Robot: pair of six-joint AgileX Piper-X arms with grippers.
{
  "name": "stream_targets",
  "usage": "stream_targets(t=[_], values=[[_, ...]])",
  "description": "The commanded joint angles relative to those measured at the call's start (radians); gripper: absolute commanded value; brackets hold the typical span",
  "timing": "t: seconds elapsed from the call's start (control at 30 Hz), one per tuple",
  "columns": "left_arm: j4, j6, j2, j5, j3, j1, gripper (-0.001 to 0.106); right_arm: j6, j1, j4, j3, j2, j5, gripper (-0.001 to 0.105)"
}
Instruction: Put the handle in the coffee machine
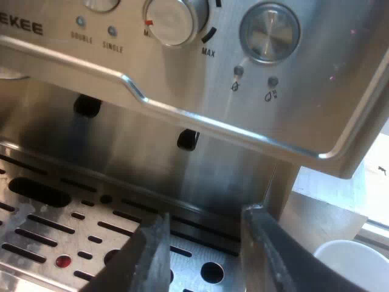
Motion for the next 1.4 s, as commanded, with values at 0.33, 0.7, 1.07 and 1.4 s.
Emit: stream_targets(t=[0.33,0.7,1.07,1.4], values=[[0.376,0.016,-0.035,0.729,0.048,-0.197,0.000,-0.008,-0.003,-0.003,0.000,-0.011,0.004,0.031],[0.366,0.010,-0.035,0.739,0.101,-0.218,0.000,-0.008,-0.003,-0.003,0.000,-0.011,0.004,0.031],[0.301,-0.078,-0.035,0.762,0.101,-0.121,0.000,-0.008,-0.003,-0.003,0.000,-0.011,0.004,0.031],[0.377,-0.164,-0.035,0.884,0.101,-0.153,0.000,-0.008,-0.003,-0.003,0.000,-0.011,0.004,0.031]])
